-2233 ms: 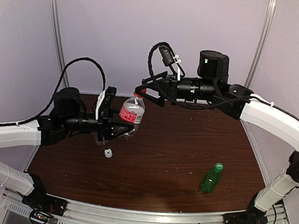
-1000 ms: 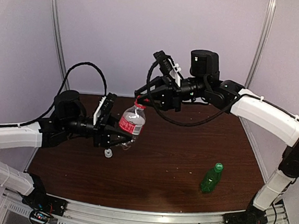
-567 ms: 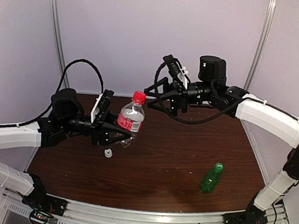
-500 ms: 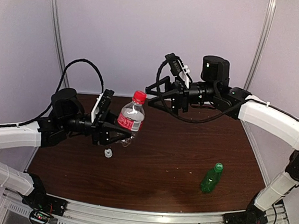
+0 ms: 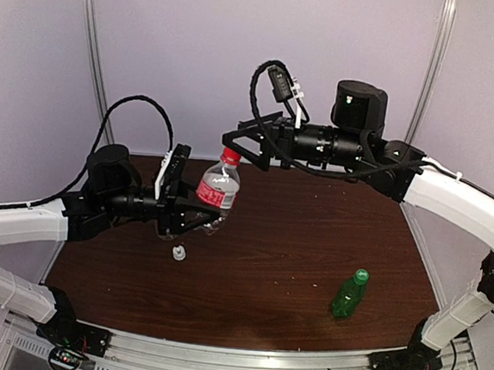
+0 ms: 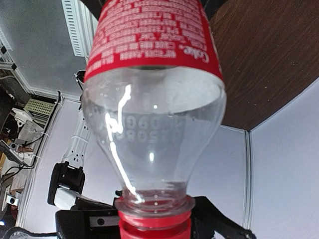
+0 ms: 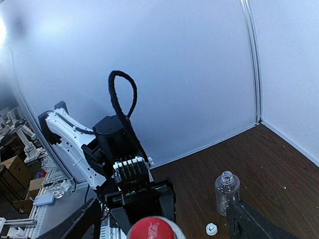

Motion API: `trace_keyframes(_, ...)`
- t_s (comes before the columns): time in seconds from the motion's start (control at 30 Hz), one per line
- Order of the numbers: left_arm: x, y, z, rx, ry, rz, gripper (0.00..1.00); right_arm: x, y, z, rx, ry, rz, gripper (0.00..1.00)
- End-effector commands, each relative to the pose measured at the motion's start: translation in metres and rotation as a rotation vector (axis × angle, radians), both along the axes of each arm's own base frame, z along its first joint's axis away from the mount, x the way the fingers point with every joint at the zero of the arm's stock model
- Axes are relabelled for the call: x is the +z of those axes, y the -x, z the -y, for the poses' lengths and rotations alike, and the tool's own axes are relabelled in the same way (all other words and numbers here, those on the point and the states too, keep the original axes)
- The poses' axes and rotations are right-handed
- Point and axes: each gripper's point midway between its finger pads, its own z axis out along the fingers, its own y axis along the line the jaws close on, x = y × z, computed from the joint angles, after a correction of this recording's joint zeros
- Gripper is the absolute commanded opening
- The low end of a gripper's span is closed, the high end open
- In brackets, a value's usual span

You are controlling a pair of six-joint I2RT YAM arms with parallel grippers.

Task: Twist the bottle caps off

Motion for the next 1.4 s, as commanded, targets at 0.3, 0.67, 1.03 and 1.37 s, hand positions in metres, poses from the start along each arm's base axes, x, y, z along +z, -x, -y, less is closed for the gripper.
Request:
trace_keyframes(0.3,0.02,-0.007,0.0,0.036,0.025,0.064,0.16,-0.025,-0.008,-0.019,-0.039,0.064,-0.049,0.44)
trace_keyframes(0.67,0.017,-0.007,0.0,0.037,0.019,0.063,0.16,-0.018,0.002,-0.015,0.008,0.052,0.038,0.34)
trace_keyframes(1.03,0.022,0.013,-0.001,-0.066,0.064,0.081,0.16,-0.021,0.034,-0.002,0.386,0.024,0.228,0.24)
trace_keyframes(1.37,0.026,0.03,-0.001,-0.164,0.096,0.082,0.16,-0.029,0.042,0.004,0.556,0.022,0.269,0.29)
